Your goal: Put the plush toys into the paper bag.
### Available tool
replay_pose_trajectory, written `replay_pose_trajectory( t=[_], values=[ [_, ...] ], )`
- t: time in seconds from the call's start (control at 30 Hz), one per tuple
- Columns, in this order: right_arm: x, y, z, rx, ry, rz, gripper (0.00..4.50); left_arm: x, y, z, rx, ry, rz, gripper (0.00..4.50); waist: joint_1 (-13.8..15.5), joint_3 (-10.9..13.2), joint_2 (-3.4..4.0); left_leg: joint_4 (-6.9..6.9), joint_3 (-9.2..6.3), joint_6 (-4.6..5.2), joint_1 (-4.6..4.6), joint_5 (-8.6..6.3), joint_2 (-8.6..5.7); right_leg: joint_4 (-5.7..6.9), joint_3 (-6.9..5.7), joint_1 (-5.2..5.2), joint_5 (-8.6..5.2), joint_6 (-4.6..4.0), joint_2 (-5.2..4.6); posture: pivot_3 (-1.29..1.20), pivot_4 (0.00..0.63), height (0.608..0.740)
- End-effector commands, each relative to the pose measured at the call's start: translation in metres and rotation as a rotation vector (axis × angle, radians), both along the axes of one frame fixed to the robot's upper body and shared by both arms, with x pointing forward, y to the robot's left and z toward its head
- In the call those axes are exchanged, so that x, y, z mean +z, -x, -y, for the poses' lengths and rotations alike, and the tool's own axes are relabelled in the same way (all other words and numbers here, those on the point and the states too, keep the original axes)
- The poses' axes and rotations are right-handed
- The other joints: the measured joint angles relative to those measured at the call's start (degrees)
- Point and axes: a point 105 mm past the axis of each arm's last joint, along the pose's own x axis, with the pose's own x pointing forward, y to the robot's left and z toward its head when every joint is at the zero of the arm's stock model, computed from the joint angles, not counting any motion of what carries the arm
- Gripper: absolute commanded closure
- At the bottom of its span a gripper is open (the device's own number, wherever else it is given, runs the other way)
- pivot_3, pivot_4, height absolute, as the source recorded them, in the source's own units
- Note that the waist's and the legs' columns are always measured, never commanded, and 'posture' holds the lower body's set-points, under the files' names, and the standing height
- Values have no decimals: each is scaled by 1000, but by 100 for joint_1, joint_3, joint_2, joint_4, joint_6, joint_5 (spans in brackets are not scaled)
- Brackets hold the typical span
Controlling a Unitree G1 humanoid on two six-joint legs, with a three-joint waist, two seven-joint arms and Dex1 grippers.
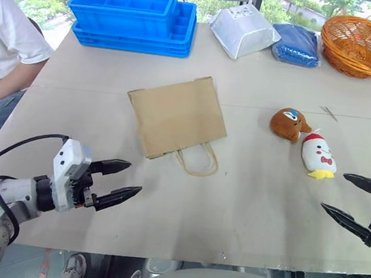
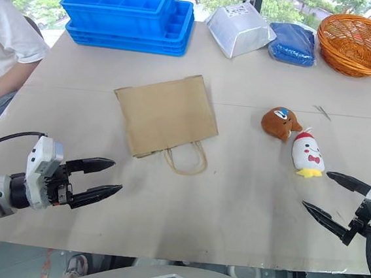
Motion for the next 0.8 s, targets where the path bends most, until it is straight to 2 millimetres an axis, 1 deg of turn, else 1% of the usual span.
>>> replay_pose_trajectory(
  t=[0.03,0.1,0.13,0.2,0.23,0.3,0.37,0.43,0.53,0.7,0.8],
  values=[
    [16,-4,-14,48,-21,72,0,12,-6,14,-71,3,78,238,15,0,0,0,0,0,0,0,0,0,0,0,0,0,0,0,150,740],
    [26,-5,-36,117,-70,117,0,23,-11,37,-175,8,128,238,44,0,1,1,1,0,1,0,0,1,0,0,1,0,5,0,150,740],
    [28,-5,-44,142,-79,120,0,26,-13,45,-212,0,142,238,50,0,1,8,-2,-1,-2,1,0,1,-4,0,0,2,9,0,150,740],
    [31,-6,-51,167,-99,121,0,28,-17,52,-233,3,145,238,38,-1,1,10,1,-1,-2,1,0,3,-3,2,3,1,15,0,150,740],
    [32,-6,-55,187,-95,113,0,28,-21,55,-255,-38,157,238,36,-1,1,9,3,0,-1,0,0,3,-1,2,9,-10,15,0,150,740],
    [27,1,-68,272,-49,97,0,28,-30,62,-319,-119,173,238,39,-1,0,8,6,10,-2,-6,-2,1,-1,1,16,-8,16,0,150,740],
    [29,6,-76,309,-65,99,0,26,-37,71,-404,-171,199,238,54,0,1,9,3,11,-7,-7,-4,-2,-5,-1,15,-8,17,0,150,740],
    [29,10,-79,322,-78,101,0,21,-47,77,-458,-237,254,238,43,-1,1,8,4,11,-6,-7,-5,-2,-5,-1,15,-8,17,0,150,740],
    [26,14,-81,319,-90,98,0,9,-60,94,-539,-308,340,238,41,0,0,8,9,12,-5,-7,-7,-3,1,0,15,-8,17,0,150,740],
    [24,14,-80,279,-84,130,0,-13,-72,106,-661,-415,423,238,21,0,-1,9,16,14,-3,-8,-3,-2,11,-2,15,-8,23,0,150,740],
    [21,15,-83,272,-80,135,0,-19,-77,114,-704,-409,439,1015,37,-1,0,10,13,14,-4,-8,-3,0,8,-1,16,-7,23,0,150,740]
  ],
)
